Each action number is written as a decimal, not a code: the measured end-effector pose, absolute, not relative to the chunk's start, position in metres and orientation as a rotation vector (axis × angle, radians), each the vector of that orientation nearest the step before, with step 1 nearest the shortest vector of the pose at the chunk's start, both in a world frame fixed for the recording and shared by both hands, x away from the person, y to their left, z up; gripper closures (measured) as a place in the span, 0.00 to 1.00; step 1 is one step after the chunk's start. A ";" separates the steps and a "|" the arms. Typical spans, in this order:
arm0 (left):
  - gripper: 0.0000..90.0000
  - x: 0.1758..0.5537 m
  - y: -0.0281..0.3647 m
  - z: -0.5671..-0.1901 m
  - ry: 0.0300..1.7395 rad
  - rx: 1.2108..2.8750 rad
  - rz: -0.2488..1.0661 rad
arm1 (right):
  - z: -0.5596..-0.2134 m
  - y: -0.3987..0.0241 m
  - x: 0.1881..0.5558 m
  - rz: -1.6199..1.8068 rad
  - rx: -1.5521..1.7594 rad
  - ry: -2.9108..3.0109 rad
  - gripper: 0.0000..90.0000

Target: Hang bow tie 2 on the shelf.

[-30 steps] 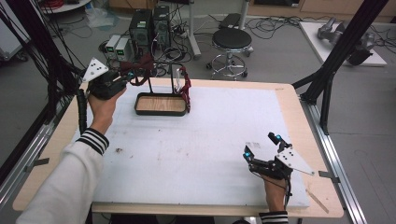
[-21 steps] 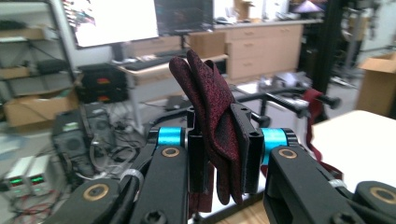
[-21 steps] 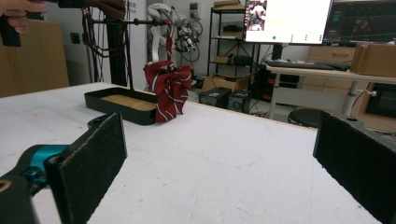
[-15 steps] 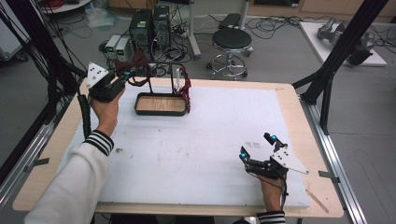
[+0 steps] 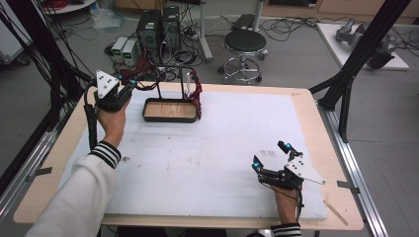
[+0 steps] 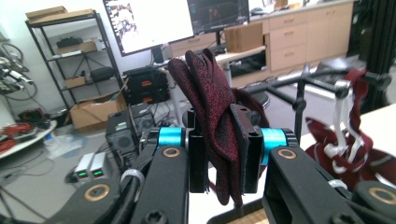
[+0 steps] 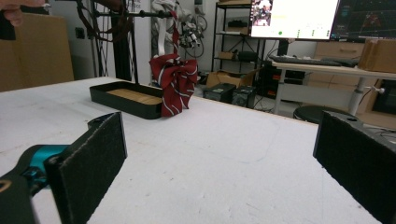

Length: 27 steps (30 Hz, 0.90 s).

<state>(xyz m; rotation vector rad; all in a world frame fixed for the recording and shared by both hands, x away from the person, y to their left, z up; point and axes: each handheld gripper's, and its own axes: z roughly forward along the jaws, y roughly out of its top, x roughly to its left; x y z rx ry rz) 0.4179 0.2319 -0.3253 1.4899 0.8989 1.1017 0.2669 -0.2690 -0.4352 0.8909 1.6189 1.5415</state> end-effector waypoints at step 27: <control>0.88 0.416 0.217 -0.358 0.915 1.667 1.088 | -0.439 -0.272 0.276 1.564 0.903 1.616 0.02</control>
